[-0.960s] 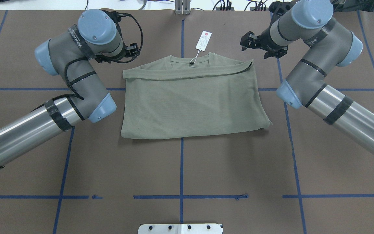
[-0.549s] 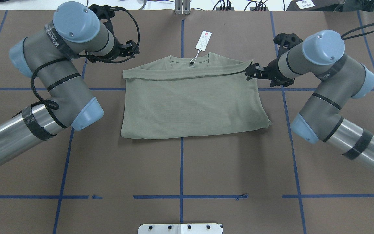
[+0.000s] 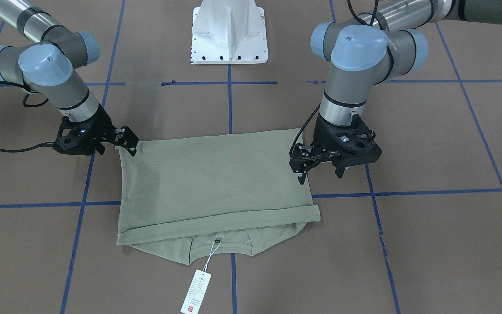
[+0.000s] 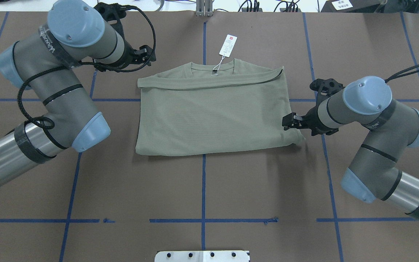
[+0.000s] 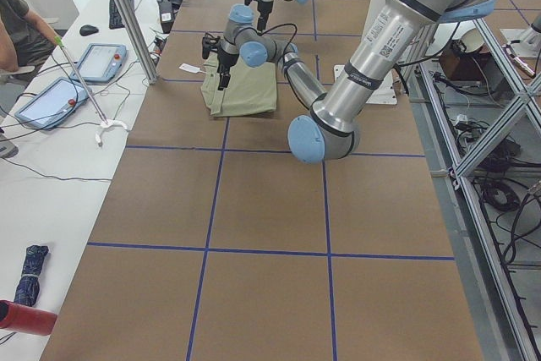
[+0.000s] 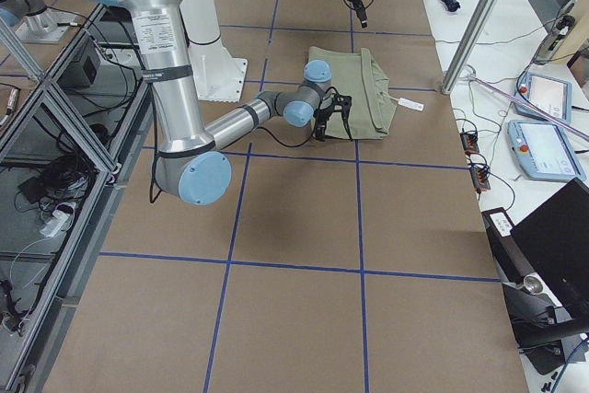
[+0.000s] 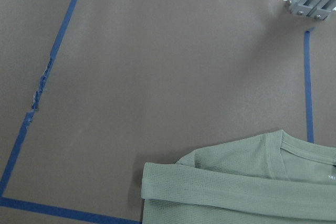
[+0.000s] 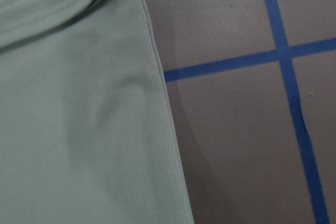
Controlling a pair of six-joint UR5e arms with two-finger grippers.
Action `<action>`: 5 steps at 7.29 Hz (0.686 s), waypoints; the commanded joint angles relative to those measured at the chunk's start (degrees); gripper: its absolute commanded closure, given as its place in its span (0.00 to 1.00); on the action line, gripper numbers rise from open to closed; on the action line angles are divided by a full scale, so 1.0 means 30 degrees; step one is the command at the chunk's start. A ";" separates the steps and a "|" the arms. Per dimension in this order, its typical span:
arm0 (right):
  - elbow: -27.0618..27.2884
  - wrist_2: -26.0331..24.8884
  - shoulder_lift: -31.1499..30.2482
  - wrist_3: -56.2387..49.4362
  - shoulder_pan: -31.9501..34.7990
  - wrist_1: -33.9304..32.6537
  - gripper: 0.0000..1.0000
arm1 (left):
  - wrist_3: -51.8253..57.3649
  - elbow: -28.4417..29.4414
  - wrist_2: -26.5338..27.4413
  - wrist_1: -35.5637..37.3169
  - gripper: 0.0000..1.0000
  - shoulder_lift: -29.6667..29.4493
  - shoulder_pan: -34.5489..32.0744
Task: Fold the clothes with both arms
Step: 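Move the right gripper down to the folded shirt's near corner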
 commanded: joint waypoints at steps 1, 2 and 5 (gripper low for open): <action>-0.0312 0.0018 0.0135 -0.0003 -0.0571 -0.0090 0.04 | -0.0005 -0.0384 -0.0002 -0.0021 0.00 0.0245 0.0021; -0.0312 0.0134 0.0078 -0.0032 -0.0687 -0.0090 0.40 | -0.0005 -0.0414 -0.0031 -0.0021 0.00 0.0275 0.0021; 0.0127 0.0777 0.0019 -0.0266 -0.0571 -0.0061 1.00 | 0.0171 -0.0356 -0.0031 -0.0079 0.00 0.0363 0.0050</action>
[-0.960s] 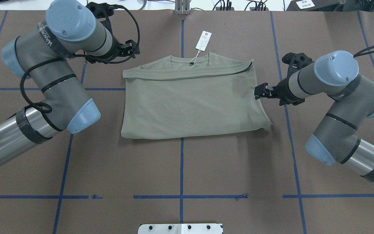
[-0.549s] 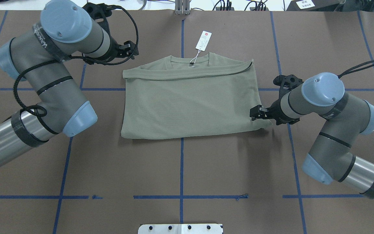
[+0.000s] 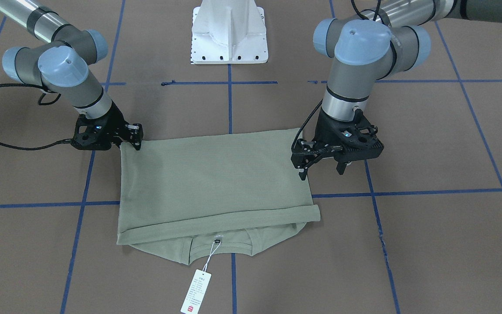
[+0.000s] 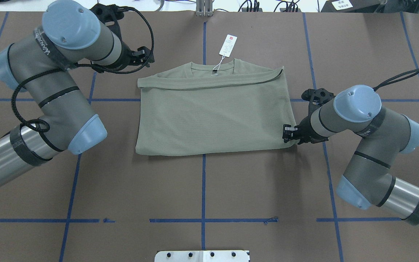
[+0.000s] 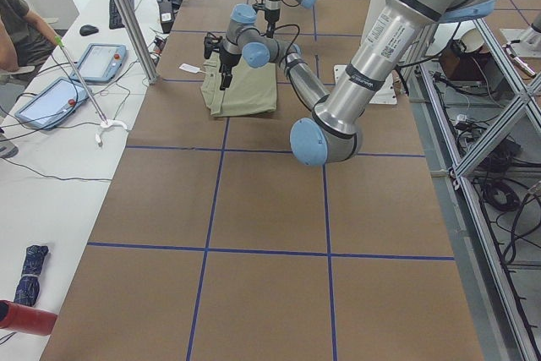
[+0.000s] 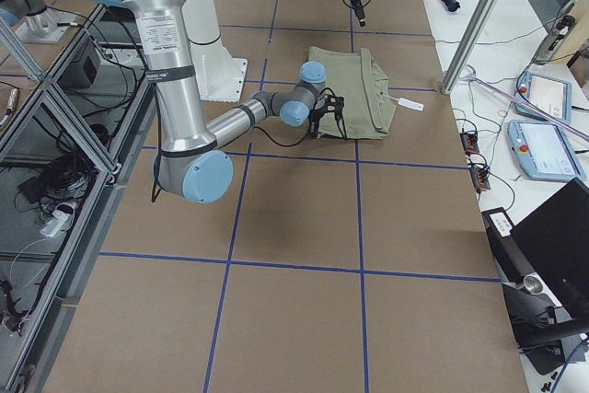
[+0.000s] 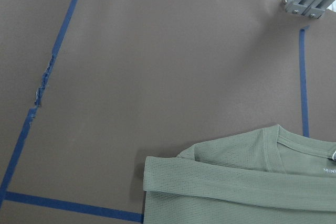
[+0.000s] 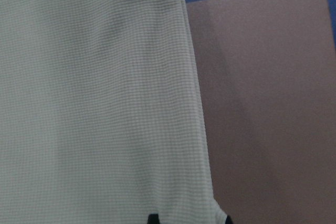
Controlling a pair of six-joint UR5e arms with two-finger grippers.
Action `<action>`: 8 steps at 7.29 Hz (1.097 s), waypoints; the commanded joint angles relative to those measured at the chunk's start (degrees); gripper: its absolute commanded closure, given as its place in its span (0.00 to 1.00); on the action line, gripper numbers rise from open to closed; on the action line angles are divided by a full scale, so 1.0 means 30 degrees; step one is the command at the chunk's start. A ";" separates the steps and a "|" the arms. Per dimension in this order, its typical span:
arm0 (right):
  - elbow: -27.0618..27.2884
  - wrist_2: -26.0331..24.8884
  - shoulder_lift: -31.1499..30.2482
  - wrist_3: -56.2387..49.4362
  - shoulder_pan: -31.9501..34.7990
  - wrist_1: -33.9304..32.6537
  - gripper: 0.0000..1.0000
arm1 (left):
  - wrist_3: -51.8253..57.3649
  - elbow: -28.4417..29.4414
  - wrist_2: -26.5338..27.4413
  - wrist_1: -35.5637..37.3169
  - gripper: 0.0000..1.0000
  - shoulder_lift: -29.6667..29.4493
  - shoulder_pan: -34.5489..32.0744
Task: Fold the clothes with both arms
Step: 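Move the right gripper down to the folded shirt's near corner, then grasp the corner with the right gripper and drag it toward the robot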
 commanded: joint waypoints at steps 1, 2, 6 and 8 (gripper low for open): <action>0.0179 0.0720 -0.0217 -0.0057 0.0059 0.0100 1.00 | 0.0058 0.0023 -0.0001 -0.0084 0.00 0.0056 0.0019; 0.0557 0.0753 -0.0654 -0.0087 0.0117 0.0188 1.00 | 0.0058 0.0023 -0.0001 -0.0113 0.00 0.0056 0.0048; 0.7341 0.4209 -0.6063 0.0235 -0.3087 0.0101 1.00 | 0.0087 0.0024 0.0057 -0.0084 0.00 0.0085 0.0049; 0.8703 0.4472 -0.8038 0.0235 -0.6227 0.0626 1.00 | 0.0087 -0.0005 0.0145 -0.0055 0.00 0.0144 0.0078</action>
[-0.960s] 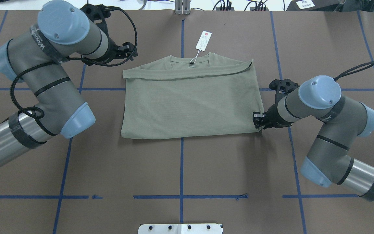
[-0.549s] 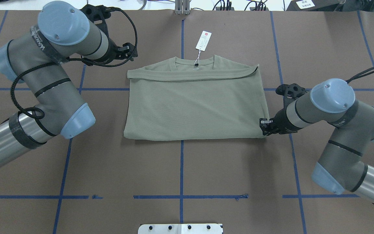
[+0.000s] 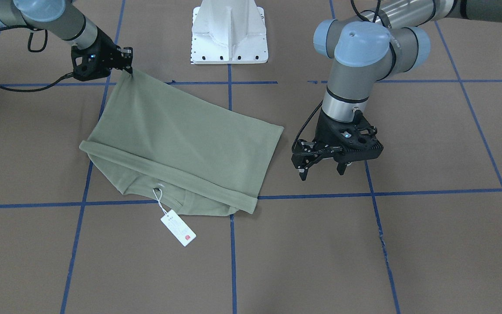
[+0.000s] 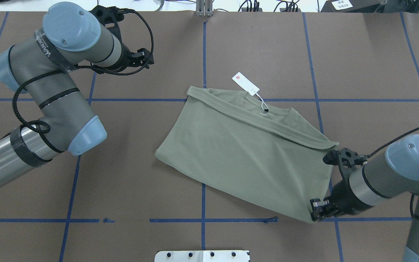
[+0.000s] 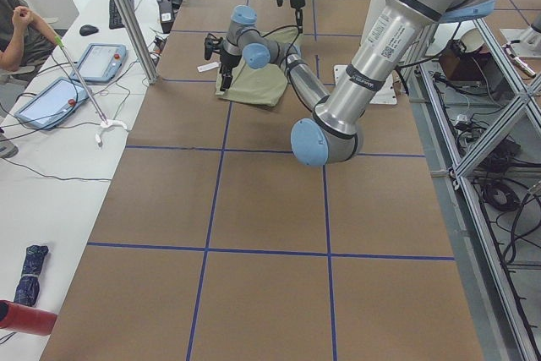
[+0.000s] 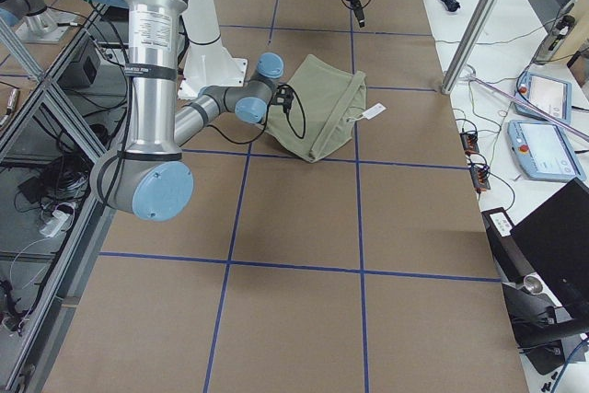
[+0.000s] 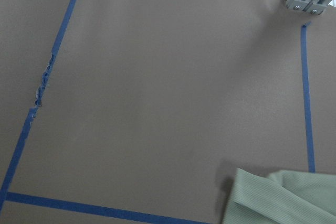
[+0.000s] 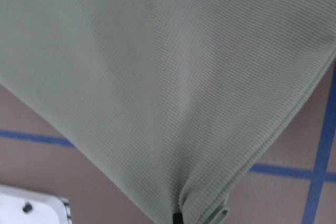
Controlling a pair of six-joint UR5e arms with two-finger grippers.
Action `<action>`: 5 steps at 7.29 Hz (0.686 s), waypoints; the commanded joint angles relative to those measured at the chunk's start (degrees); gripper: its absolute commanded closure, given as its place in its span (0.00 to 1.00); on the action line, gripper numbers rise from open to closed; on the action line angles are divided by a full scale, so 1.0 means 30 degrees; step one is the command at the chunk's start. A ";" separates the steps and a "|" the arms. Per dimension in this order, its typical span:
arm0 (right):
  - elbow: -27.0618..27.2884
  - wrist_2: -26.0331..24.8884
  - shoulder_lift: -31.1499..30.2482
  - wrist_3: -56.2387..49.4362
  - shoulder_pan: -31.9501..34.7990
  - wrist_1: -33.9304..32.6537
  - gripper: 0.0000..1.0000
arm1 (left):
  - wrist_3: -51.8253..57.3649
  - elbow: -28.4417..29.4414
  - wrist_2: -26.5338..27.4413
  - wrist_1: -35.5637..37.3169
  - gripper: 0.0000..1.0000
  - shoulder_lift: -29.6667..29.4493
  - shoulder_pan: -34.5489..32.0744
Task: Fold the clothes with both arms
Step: 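Grasp the corner with the right gripper and drag it toward the robot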
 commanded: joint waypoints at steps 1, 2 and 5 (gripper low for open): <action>0.0771 0.0346 -0.0998 0.0014 -0.2498 0.0291 0.01 | -0.0058 -0.0077 0.0018 0.0024 0.00 0.0074 0.0011; 0.0800 0.0318 -0.0940 0.0014 -0.2563 0.0349 0.00 | -0.0116 -0.0077 -0.0069 -0.0005 0.00 0.0074 0.0040; 0.1033 0.0347 -0.0999 0.0014 -0.0291 0.0408 0.00 | -0.0553 -0.0484 -0.0128 0.0082 0.00 0.0132 0.1443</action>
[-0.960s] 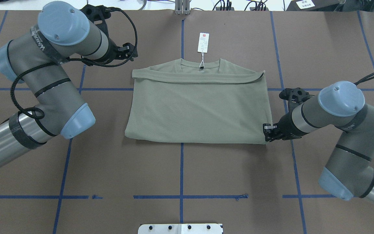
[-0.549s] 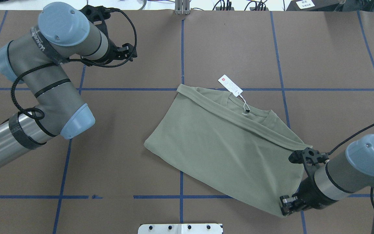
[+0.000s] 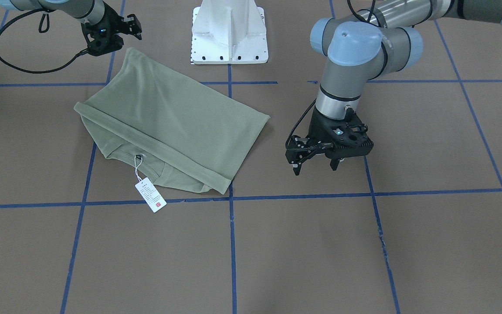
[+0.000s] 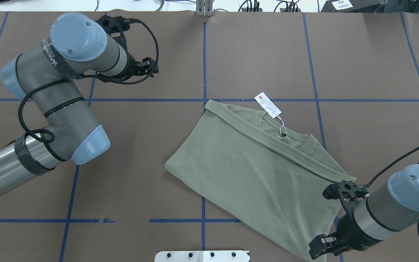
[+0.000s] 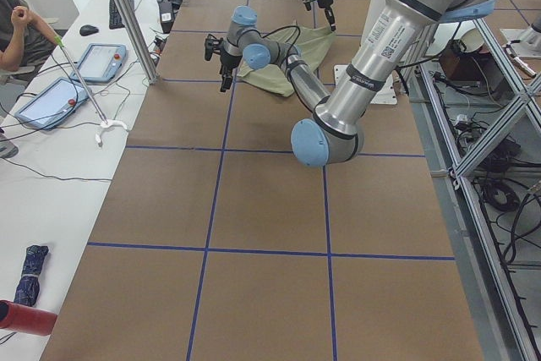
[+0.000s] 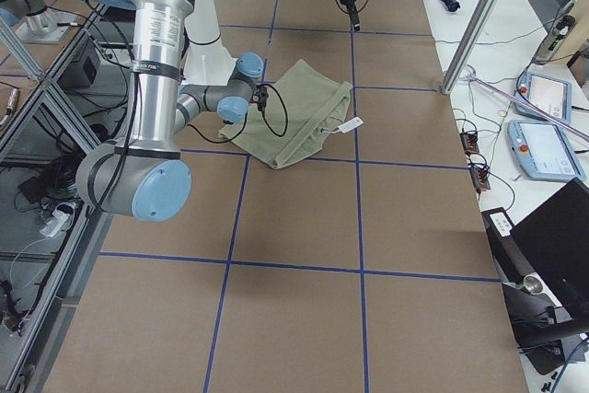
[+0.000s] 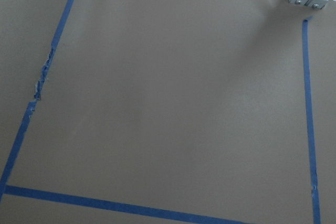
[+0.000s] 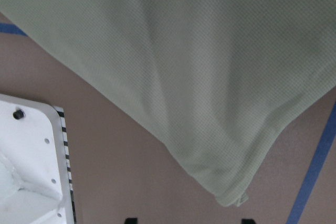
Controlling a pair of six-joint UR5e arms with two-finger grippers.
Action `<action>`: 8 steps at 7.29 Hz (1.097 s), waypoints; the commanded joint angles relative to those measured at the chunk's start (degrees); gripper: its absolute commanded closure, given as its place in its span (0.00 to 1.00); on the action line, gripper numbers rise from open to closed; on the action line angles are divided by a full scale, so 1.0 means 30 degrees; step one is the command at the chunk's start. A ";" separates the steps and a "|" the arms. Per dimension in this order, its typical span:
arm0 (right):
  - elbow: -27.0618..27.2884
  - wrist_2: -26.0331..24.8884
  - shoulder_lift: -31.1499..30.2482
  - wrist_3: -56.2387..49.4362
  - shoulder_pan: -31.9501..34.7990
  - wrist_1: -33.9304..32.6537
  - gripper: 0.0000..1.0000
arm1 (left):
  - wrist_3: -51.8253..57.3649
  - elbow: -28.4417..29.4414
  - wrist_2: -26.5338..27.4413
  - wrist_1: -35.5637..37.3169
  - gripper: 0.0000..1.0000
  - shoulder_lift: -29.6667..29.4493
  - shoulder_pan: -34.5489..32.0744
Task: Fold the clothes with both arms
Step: 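Release the corner with the right gripper while the left gripper lowers to the shirt edge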
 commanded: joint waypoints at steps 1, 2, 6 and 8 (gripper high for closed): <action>0.0446 0.0053 0.0197 -0.0029 0.2593 0.0018 0.00 | -0.2116 -0.0668 -0.0542 -0.0173 0.00 0.0634 0.1868; 0.0363 -0.0092 0.0953 -0.0001 0.3940 0.0018 0.00 | -0.5209 -0.0788 -0.0576 -0.0291 0.00 0.0611 0.3476; 0.0274 -0.2873 0.1810 -0.0030 0.4599 0.0018 0.00 | -1.0426 -0.1261 0.0009 -0.0117 0.01 0.0698 0.7034; -0.0193 -0.2994 0.2159 -0.0030 0.4599 0.0018 0.00 | -1.0251 -0.0179 0.0737 -0.0204 0.02 0.0611 0.7008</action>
